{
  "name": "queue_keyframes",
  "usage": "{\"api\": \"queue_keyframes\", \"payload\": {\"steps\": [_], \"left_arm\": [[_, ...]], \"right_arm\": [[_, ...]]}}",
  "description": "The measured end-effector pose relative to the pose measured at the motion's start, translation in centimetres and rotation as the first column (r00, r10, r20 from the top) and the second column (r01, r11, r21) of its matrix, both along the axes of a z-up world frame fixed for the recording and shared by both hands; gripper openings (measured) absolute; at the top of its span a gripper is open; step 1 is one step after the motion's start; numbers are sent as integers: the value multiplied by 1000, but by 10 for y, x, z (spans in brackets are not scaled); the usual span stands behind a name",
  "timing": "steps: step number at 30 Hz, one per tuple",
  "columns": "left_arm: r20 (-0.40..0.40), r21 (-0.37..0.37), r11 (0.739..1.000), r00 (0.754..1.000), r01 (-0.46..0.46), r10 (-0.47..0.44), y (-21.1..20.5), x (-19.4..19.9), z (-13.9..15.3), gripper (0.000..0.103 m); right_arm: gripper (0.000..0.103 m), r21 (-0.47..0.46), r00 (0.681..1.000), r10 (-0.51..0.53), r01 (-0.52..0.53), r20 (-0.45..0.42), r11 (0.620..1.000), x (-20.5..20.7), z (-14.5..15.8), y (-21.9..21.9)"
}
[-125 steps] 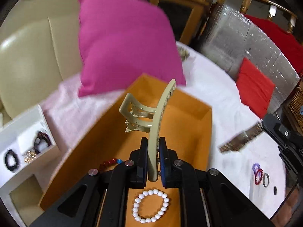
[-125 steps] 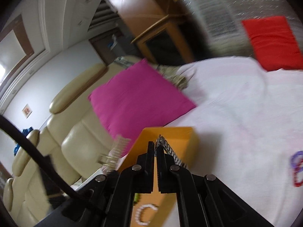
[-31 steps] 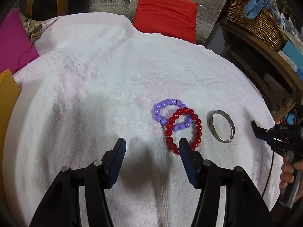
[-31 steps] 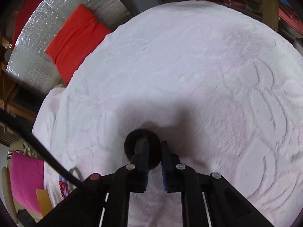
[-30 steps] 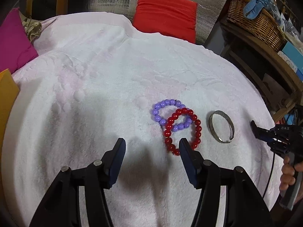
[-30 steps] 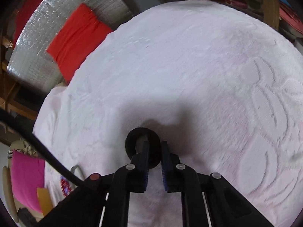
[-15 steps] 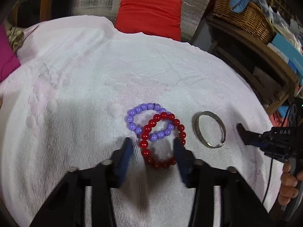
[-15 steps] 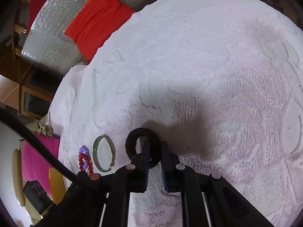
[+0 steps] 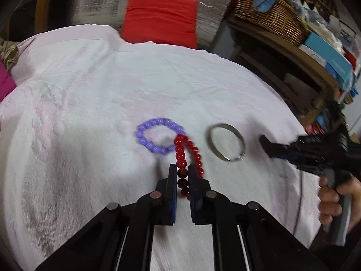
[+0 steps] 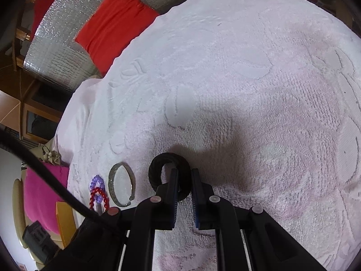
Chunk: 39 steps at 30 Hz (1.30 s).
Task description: Organize jewelry
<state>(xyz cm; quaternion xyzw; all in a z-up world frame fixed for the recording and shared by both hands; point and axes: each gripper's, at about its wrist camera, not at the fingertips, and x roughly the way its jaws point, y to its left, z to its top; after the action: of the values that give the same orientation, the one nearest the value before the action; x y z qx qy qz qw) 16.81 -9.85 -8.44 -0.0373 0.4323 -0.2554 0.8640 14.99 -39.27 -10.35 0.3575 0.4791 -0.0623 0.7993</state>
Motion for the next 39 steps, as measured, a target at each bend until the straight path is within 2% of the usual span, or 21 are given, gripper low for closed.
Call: {"api": "queue_keyframes", "payload": {"steps": [12,17,19,21,23,30,35,39], "left_arm": [[-127,33,998,991,49,-45,32,-31,-11,9],[-106,53,996,992,76,-70,35,-36,-9,10],[-88,63,994,993,86,-80,32,-38,-5,15],[-65,73,993,994,92,-87,27,-38,-2,30],[-41,83,992,995,91,-88,23,-38,-1,37],[-32,73,989,992,126,-124,9,-39,0,37],[-31,94,982,986,167,-164,-8,-42,-2,40],[-55,116,980,986,163,-157,-15,-38,-11,40]], "right_arm": [[12,-29,1000,-26,26,1,999,3,1,5],[12,-43,1000,-31,31,5,999,4,1,7],[12,-47,999,-32,32,6,998,5,1,8],[12,-44,999,-37,38,13,998,4,2,7],[12,-22,999,-41,41,28,999,2,3,7],[12,-10,991,-3,5,135,1000,-4,23,15],[12,-17,994,26,-24,108,1000,-3,20,19],[12,-18,994,39,-38,99,999,-4,19,19]]}}
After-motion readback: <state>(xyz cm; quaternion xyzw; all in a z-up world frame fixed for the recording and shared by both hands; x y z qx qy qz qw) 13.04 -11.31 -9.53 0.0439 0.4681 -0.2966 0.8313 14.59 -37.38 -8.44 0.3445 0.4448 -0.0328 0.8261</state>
